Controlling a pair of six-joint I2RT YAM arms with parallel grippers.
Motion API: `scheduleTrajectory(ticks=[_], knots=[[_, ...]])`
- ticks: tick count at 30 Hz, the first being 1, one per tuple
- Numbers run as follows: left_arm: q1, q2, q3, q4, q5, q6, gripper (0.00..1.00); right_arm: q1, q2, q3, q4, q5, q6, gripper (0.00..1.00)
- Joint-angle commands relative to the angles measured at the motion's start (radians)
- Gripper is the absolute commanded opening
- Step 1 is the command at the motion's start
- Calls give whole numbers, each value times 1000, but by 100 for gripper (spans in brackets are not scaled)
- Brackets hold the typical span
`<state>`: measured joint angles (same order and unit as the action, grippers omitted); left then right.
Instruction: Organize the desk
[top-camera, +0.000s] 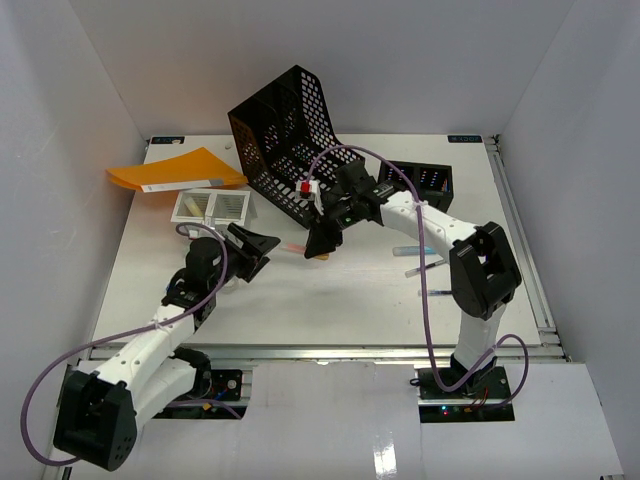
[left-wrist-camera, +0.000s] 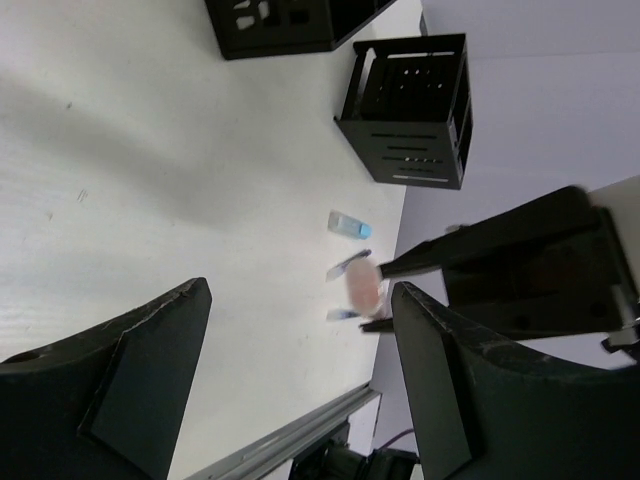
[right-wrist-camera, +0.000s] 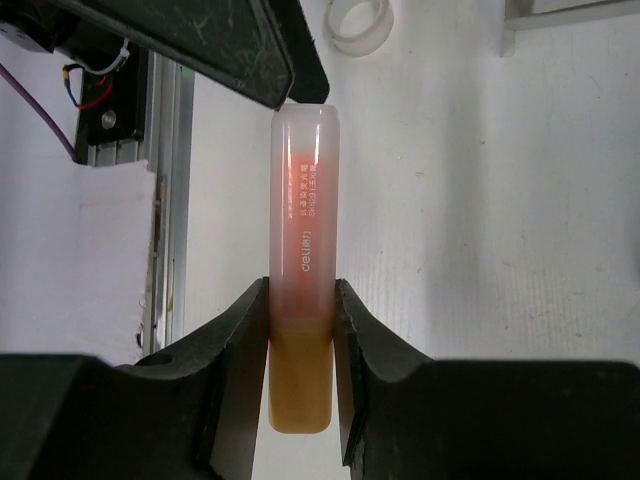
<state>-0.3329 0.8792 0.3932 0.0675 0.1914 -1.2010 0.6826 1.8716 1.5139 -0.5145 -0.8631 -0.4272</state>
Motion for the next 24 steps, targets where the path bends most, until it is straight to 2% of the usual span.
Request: scheduleTrajectory(ticks=[1, 11, 13, 18, 24], knots=[[-24, 64, 76, 103, -77, -25, 82, 6, -69, -72, 143, -46, 171, 8], [-43, 101, 75, 155, -60, -44, 76, 8, -41, -50, 229, -57, 256, 9], [-43, 98, 72, 159, -57, -47, 73, 8, -26, -34, 243, -66, 271, 9], [-46, 110, 70, 179, -44, -51, 57, 17, 3, -4, 281, -77, 306, 12], [-47, 108, 74, 184, -37, -45, 48, 29, 17, 4, 288, -80, 297, 18]])
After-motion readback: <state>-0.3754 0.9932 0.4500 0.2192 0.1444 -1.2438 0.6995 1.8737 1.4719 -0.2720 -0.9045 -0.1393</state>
